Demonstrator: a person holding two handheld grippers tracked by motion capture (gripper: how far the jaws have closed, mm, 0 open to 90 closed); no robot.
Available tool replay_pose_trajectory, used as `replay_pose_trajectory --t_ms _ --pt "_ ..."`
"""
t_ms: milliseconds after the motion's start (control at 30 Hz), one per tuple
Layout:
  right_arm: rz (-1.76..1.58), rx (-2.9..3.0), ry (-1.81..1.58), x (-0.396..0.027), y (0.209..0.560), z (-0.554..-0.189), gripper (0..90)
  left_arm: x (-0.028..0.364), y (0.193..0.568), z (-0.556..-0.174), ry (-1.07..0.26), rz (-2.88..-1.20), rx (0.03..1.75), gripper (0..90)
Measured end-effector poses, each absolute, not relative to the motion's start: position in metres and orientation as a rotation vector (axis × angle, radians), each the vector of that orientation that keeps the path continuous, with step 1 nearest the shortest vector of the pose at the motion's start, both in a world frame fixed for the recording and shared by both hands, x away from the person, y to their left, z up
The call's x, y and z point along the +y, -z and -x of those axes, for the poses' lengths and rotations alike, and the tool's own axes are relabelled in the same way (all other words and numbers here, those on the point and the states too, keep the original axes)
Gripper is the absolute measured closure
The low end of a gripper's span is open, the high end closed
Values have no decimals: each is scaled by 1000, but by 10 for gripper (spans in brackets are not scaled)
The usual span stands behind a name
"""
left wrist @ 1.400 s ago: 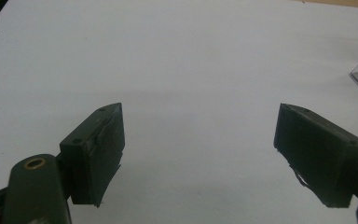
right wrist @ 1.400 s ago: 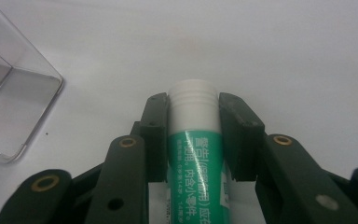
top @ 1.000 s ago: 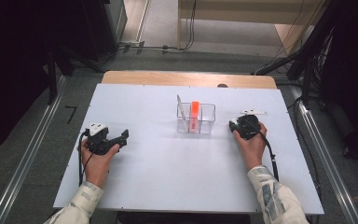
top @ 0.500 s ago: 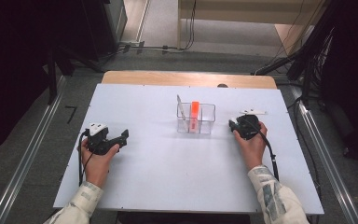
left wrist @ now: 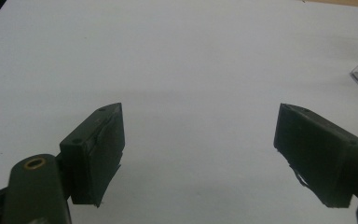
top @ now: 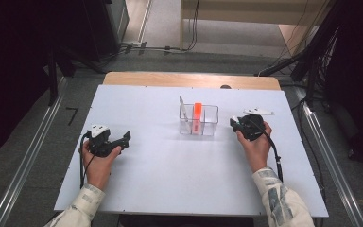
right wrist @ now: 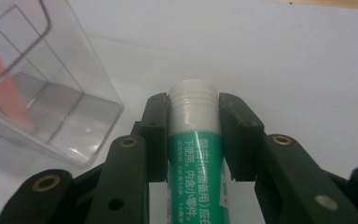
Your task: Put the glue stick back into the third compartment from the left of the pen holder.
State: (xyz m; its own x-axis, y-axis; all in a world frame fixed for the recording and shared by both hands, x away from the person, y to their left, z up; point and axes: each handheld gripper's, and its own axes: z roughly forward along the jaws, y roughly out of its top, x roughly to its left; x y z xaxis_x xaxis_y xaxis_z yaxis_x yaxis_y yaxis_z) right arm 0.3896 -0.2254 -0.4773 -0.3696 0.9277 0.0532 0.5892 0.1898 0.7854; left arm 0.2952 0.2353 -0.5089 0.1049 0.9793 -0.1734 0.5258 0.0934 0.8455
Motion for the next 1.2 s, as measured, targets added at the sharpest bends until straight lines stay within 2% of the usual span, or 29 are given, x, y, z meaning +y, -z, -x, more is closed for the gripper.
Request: replay_pose_trajectory --t_ms 1200 --pt "-1278 2032 -1196 -191 426 -384 631 236 509 -295 -683 -1538 1535 170"
